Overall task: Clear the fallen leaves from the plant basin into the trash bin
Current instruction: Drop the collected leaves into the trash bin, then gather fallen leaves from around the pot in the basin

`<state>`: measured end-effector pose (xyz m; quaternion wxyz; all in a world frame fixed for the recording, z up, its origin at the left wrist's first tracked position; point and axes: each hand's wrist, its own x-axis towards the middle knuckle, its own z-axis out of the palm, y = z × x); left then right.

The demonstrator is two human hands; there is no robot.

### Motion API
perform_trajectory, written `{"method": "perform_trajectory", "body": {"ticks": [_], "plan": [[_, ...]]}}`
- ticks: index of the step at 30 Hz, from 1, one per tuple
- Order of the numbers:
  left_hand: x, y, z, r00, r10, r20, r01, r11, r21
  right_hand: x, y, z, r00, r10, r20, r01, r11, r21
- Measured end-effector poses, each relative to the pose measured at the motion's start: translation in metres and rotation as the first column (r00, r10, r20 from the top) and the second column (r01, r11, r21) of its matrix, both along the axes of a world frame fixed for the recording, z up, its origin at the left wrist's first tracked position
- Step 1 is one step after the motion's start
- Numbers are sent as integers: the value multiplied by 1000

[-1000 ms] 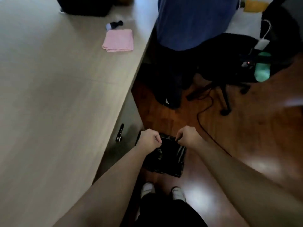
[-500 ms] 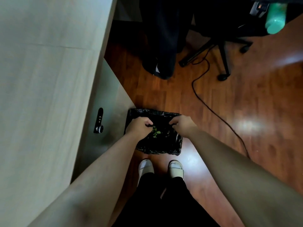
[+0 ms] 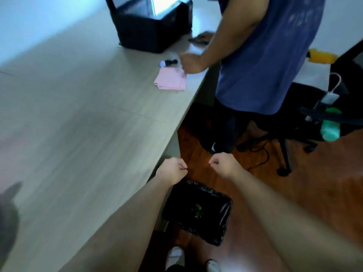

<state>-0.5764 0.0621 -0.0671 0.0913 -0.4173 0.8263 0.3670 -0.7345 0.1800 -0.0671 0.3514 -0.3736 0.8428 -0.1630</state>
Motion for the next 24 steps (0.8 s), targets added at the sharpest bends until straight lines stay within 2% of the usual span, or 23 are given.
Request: {"method": "perform_trajectory", "body": {"ticks": [4,10,14,19,24], "plan": [[38,-8,53,989,128,-72,-136,984,-117,25,-40,49,992,80,-93,-92,987,-134],[155,-26,114,921,365,-135,-388,890,-240,119,-105,105,910,363,-199,-405,883,-237],[257,-23,128,808,568,-157,-588,752,-299,208,-141,132,788,551,-275,-614,741,-272],[379,-6,123,657,741,-141,-736,588,-335,328,-165,140,623,722,-301,-782,561,-272],[479,7,103,590,807,-7,-756,550,-357,427,-175,128,501,821,-274,-861,443,-249]]}}
